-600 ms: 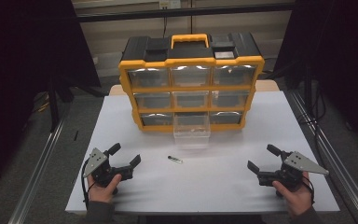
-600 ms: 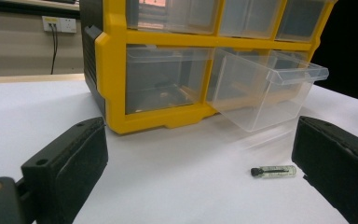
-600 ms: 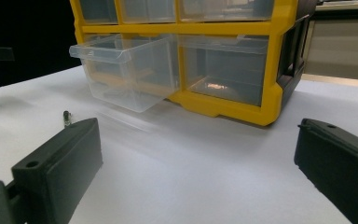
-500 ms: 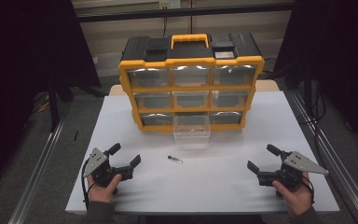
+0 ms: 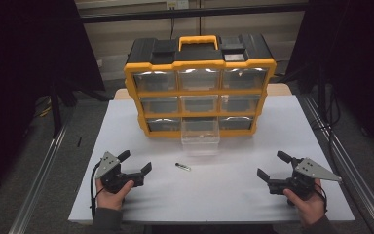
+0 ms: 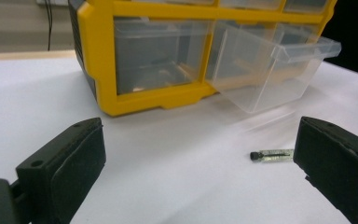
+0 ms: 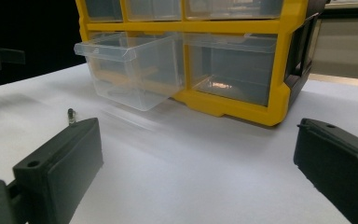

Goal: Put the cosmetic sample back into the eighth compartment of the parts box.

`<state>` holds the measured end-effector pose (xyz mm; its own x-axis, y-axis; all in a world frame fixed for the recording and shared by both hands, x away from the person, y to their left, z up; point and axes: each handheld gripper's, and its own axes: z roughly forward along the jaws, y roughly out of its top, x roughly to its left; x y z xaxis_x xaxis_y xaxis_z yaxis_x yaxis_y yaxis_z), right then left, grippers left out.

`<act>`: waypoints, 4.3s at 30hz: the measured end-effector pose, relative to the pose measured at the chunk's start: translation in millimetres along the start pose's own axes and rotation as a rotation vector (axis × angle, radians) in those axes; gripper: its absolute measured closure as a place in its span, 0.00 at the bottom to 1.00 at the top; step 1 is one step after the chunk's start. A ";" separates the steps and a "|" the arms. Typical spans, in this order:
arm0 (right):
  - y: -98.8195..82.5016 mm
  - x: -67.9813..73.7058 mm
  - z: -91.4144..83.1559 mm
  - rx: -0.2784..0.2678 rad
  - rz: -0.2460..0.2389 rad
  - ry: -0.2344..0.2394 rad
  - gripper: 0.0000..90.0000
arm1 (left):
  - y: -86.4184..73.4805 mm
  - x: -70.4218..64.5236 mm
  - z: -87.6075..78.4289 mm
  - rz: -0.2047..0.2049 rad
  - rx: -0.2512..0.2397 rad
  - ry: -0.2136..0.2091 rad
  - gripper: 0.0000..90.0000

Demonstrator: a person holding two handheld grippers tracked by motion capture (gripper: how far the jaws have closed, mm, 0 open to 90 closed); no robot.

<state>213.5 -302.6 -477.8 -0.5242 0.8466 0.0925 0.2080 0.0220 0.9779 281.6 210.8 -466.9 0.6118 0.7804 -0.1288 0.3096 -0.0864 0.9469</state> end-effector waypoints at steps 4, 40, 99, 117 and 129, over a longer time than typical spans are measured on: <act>0.3 0.0 0.8 0.002 -0.005 0.002 0.00 | 5.8 -7.1 7.6 -0.005 0.010 -0.005 0.02; 6.8 0.4 5.6 -0.007 -0.015 0.013 0.01 | 10.6 -46.1 68.9 0.041 0.263 -0.125 0.13; 7.1 6.7 9.4 -0.007 -0.054 0.055 0.01 | 25.0 -54.3 93.8 0.026 0.487 -0.347 0.90; 7.3 4.9 7.8 -0.010 -0.047 0.056 0.01 | 50.7 -57.6 85.9 0.032 0.477 -0.377 0.90; 7.5 4.7 7.8 -0.014 -0.045 0.054 0.01 | 67.0 -57.9 84.9 0.048 0.482 -0.380 0.90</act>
<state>219.0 -294.4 -471.5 -0.5770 0.8147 0.0582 0.1717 0.0514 0.9838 328.8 107.2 -421.1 0.8223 0.5012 -0.2696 0.5155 -0.4554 0.7259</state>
